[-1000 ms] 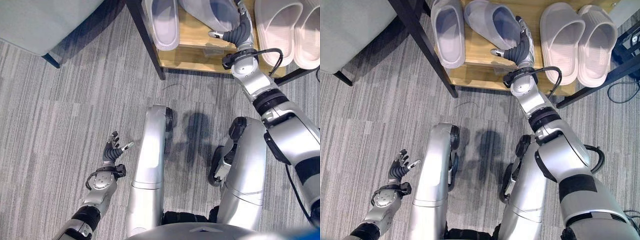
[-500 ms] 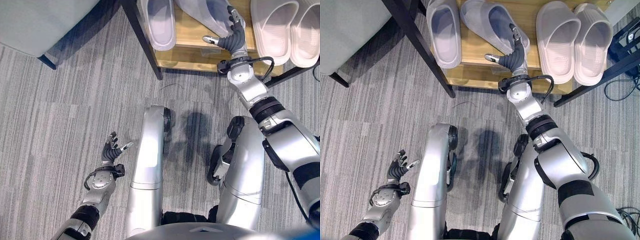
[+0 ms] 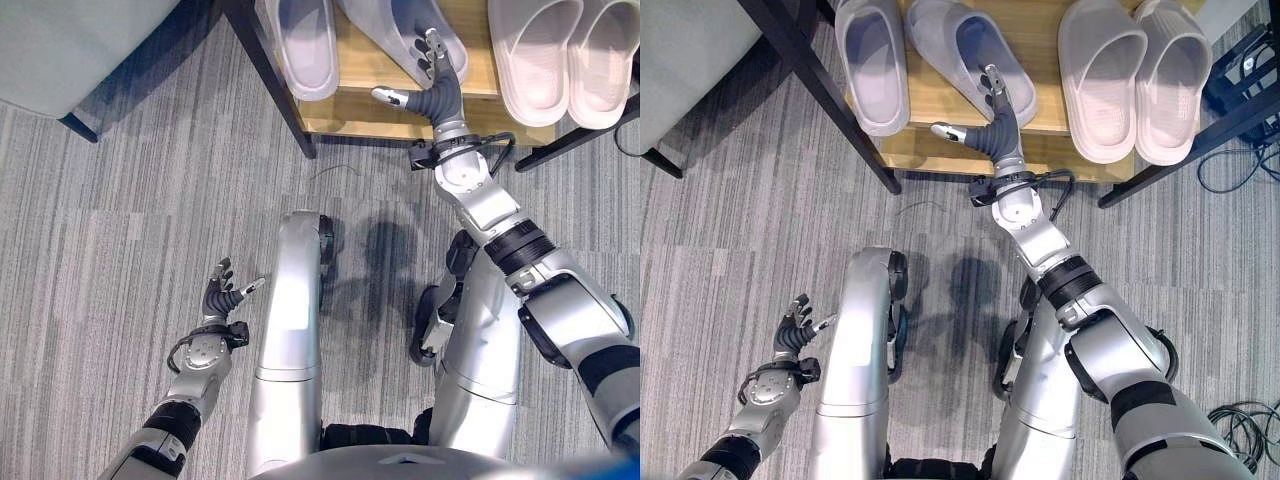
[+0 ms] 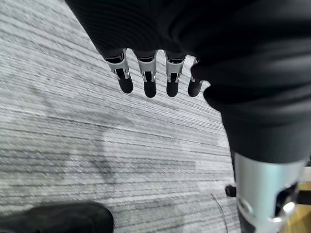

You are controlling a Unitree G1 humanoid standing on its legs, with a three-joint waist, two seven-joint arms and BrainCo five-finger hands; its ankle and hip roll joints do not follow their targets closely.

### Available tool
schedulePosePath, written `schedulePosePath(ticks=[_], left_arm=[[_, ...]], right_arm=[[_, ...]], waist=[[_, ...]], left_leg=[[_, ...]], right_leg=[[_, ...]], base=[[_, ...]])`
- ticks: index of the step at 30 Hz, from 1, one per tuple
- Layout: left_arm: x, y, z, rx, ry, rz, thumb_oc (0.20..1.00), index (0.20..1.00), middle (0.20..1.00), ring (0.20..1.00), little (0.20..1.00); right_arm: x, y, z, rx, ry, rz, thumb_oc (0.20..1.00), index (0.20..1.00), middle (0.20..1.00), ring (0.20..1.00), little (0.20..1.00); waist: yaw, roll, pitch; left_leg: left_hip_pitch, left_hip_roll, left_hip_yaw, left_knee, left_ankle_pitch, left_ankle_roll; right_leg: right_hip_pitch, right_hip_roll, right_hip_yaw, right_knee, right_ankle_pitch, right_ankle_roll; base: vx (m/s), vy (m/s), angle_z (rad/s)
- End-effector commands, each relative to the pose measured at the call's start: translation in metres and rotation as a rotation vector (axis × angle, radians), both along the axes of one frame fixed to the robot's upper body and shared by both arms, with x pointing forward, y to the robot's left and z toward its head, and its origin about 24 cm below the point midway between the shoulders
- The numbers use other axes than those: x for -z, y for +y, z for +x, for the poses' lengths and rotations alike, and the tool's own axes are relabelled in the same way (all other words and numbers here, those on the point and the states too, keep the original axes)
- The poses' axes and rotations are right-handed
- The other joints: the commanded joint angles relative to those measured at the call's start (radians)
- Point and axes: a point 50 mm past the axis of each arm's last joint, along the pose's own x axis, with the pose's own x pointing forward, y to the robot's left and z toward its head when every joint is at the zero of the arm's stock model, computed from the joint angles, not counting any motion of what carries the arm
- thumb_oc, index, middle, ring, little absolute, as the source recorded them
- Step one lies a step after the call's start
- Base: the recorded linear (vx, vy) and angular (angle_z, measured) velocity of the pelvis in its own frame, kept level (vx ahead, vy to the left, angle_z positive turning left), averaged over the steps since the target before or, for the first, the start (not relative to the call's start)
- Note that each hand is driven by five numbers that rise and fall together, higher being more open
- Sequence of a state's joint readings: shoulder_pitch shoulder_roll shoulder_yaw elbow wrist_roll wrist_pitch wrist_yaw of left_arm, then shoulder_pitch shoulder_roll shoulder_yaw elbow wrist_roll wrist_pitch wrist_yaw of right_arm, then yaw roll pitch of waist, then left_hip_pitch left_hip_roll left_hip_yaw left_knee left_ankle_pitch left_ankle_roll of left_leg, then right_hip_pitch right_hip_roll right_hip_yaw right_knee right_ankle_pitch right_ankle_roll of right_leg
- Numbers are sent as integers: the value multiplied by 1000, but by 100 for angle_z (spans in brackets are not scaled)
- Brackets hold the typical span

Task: Arrange the slippers neatly on the shoe rack.

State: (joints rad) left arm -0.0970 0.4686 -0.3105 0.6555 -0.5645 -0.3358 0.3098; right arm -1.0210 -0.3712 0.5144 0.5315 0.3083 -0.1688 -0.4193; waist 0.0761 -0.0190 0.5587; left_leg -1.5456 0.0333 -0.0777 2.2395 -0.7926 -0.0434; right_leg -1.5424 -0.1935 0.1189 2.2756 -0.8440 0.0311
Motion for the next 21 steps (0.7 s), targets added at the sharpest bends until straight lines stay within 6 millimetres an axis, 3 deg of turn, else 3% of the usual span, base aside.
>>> schedulePosePath(ticks=[1,3,4,6,11,16,21], left_arm=[[8,-7,-8,-19,4,15,1000,1000,1000,1000,1000],[9,-8,-8,-23,6,13,1000,1000,1000,1000,1000],[11,-10,-9,-44,12,13,1000,1000,1000,1000,1000],[11,-10,-12,-34,4,51,1000,1000,1000,1000,1000],[12,-7,-17,-34,16,81,1000,1000,1000,1000,1000],[17,-13,-17,-16,30,84,1000,1000,1000,1000,1000],[19,-12,-20,-19,40,83,1000,1000,1000,1000,1000]], right_arm=[[-39,22,-13,-98,-159,72,1000,1000,1000,1000,1000],[-46,26,-15,-84,-197,65,1000,1000,1000,1000,1000],[-59,19,-27,19,-353,52,1000,1000,1000,1000,1000],[-61,2,-35,144,-449,39,1000,1000,1000,1000,1000],[-69,-14,-36,236,-490,58,1000,1000,1000,1000,1000],[-44,-42,-17,357,-360,54,1000,1000,1000,1000,1000],[-27,-55,-7,413,-277,47,1000,1000,1000,1000,1000]], waist=[[62,-4,-39],[64,-1,-39],[59,0,-39],[56,7,-39],[55,8,-39],[49,7,-39],[46,15,-39]], left_leg=[[-24,-46,-109,-55,4,-28],[-24,-45,-108,-56,6,-27],[-24,-45,-105,-59,6,-25],[-24,-48,-102,-57,4,-22],[-24,-50,-104,-49,4,-22],[-24,-54,-104,-47,6,-24],[-24,-55,-102,-52,6,-28]], right_leg=[[-27,-14,113,-21,135,-53],[-27,-15,112,-20,135,-52],[-27,-15,112,-19,133,-52],[-27,-15,113,-11,130,-51],[-27,-15,113,-3,127,-49],[-27,-13,115,3,125,-51],[-27,-10,116,1,122,-52]], base=[[0,0,0],[0,0,0],[0,0,0],[0,0,0],[0,0,0],[0,0,0],[0,0,0]])
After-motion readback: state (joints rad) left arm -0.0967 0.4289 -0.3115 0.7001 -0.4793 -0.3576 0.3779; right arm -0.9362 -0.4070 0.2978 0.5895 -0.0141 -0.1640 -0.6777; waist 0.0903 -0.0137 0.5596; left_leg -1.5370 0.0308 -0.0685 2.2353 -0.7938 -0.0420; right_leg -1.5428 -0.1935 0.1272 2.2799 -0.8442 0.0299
